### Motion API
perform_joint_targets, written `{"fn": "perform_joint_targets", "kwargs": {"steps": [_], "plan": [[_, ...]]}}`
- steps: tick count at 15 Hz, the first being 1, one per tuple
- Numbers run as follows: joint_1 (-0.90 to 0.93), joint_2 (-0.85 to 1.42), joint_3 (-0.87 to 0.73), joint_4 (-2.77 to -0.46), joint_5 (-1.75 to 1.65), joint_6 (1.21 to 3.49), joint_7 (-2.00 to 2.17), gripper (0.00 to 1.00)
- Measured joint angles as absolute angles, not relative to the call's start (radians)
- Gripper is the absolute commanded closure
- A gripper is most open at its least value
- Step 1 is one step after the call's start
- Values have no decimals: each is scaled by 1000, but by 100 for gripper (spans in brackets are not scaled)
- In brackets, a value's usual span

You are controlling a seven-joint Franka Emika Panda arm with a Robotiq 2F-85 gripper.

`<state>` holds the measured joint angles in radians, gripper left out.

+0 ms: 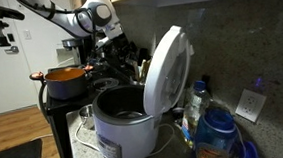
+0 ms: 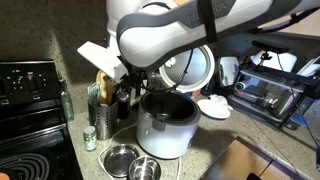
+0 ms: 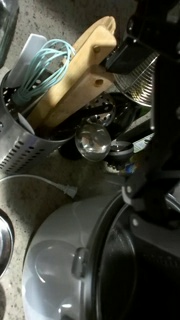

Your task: Get a wooden spoon from the rack, use it to stir in the cooker, and then put it back on the rack

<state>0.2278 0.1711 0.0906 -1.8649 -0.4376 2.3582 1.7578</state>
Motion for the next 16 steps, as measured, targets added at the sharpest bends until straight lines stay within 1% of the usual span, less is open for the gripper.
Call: {"fn": "perform_joint_targets", "kwargs": {"steps": [3, 10, 16], "plan": [[230, 189, 86, -1852, -466, 2392, 1819, 0], [256, 202, 85, -1794, -516, 2389, 1854, 0], [284, 202, 86, -1760, -526, 2307, 1854, 0]]}}
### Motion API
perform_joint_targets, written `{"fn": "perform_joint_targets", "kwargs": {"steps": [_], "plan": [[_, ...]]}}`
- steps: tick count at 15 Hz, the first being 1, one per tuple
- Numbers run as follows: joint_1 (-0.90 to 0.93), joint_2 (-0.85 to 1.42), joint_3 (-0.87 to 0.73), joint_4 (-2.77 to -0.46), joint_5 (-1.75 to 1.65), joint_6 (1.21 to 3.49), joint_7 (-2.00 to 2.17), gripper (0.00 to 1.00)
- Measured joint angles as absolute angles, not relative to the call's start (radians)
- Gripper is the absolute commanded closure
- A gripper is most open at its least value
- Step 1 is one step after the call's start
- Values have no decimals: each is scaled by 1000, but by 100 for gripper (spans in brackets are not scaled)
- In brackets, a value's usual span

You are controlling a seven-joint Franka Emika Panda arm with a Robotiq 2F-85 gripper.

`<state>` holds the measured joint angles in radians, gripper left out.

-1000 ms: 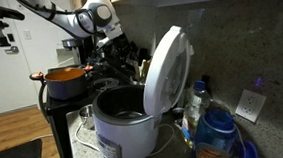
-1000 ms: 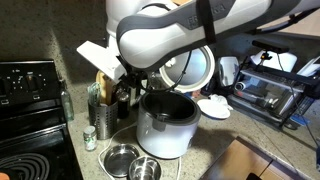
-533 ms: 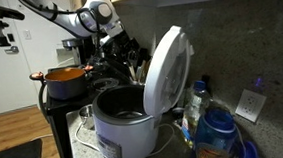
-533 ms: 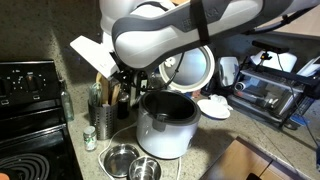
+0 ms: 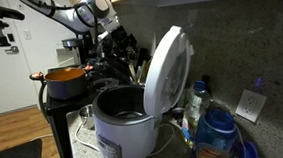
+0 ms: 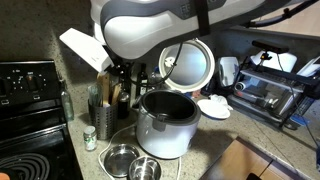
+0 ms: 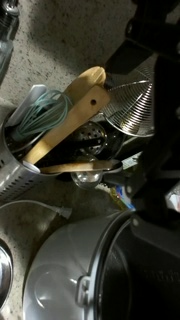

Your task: Get a wooden spoon from the rack, use it to stir in the cooker, and then put it back on the rack

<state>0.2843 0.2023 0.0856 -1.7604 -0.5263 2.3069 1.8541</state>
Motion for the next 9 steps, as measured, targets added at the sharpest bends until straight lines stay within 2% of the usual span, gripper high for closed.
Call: {"fn": "perform_joint_targets", "kwargs": {"steps": [9], "plan": [[279, 213, 84, -1764, -517, 2198, 1854, 0]]}}
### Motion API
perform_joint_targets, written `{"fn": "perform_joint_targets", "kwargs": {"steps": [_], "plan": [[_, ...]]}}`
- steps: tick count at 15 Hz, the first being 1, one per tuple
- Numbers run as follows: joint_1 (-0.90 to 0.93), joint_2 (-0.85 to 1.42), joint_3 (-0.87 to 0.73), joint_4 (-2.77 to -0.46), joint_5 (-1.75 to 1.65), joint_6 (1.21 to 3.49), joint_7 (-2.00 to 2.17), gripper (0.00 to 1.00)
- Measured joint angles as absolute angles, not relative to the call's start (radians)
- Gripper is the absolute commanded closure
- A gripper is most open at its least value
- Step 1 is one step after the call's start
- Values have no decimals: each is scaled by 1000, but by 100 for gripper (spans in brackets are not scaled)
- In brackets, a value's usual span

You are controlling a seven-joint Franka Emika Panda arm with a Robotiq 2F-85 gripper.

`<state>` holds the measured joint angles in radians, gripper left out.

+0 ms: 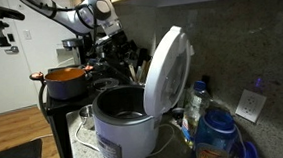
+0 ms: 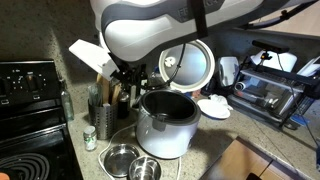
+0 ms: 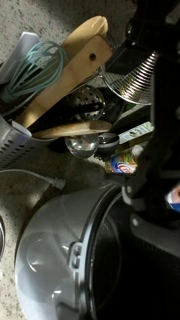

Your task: Get a wooden spoon from the rack, use it to stir in the cooker, and then put it back on the rack

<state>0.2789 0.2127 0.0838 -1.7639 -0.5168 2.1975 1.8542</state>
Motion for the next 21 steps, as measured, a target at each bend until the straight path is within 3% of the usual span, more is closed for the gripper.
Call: {"fn": "perform_joint_targets", "kwargs": {"steps": [15, 16, 17, 18, 21], "plan": [[268, 251, 81, -1766, -483, 2200, 1854, 2], [268, 251, 81, -1766, -483, 2200, 1854, 7], [268, 252, 81, -1766, -483, 2200, 1854, 27], [268, 252, 81, -1766, -482, 2201, 1854, 30], [268, 255, 81, -1766, -482, 2208, 1854, 53]]}}
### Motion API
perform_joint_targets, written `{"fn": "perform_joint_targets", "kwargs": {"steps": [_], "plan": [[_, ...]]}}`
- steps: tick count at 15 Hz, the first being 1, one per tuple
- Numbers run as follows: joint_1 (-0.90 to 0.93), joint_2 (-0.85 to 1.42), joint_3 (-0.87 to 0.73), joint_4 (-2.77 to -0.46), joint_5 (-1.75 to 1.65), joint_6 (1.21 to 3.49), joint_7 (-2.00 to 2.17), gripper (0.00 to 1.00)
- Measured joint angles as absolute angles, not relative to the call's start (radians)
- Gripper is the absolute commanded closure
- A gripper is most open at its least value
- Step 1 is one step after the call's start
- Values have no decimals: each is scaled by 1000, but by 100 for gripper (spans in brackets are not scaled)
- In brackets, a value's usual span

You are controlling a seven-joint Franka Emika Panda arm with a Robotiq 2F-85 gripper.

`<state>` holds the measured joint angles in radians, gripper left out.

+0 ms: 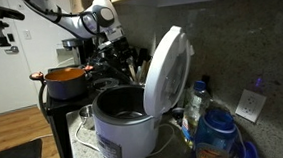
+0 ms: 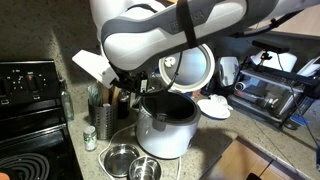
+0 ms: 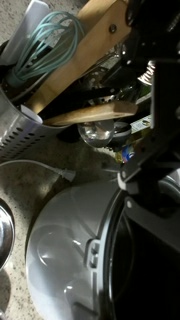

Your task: Get a wooden spoon from the rack, use it to stir in the cooker, and then put it back on the rack

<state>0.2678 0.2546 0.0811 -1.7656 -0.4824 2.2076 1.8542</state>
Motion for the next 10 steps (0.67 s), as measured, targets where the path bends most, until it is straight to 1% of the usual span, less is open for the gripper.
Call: {"fn": "perform_joint_targets", "kwargs": {"steps": [4, 6, 8, 9, 10], "plan": [[268, 257, 81, -1765, -482, 2221, 1854, 84], [269, 257, 81, -1765, -482, 2227, 1854, 98], [269, 258, 81, -1764, -482, 2235, 1854, 99], [269, 259, 81, -1762, -481, 2246, 1854, 95], [269, 260, 81, -1761, -480, 2250, 1854, 95]]}}
